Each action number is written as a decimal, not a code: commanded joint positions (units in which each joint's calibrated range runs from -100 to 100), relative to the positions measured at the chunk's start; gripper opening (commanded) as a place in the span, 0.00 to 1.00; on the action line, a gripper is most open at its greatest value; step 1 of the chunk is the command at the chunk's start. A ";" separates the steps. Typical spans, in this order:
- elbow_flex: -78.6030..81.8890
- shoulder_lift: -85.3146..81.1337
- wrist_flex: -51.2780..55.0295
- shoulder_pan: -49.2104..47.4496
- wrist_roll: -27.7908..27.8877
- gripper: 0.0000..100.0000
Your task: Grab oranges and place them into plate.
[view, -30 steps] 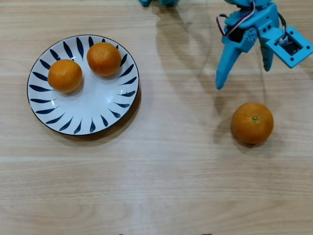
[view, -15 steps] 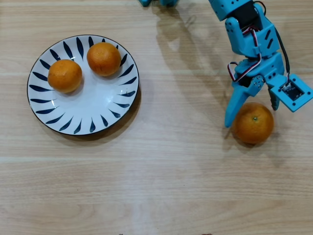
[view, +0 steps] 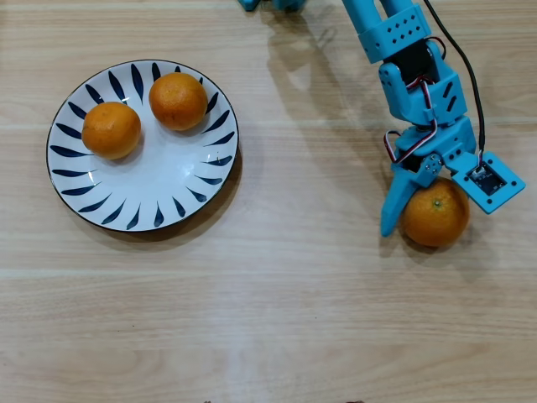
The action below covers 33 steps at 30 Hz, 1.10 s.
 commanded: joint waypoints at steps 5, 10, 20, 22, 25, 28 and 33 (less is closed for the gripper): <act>-3.26 -1.10 -1.28 1.75 -0.22 0.31; -2.63 -2.96 -0.85 1.83 -0.01 0.31; 5.97 -32.54 18.41 19.58 12.74 0.31; 9.59 -39.05 21.07 26.75 16.04 0.31; 13.22 -43.95 22.27 33.12 18.65 0.31; 16.38 -46.83 23.91 38.45 20.06 0.31; 22.09 -47.08 24.08 45.87 20.17 0.31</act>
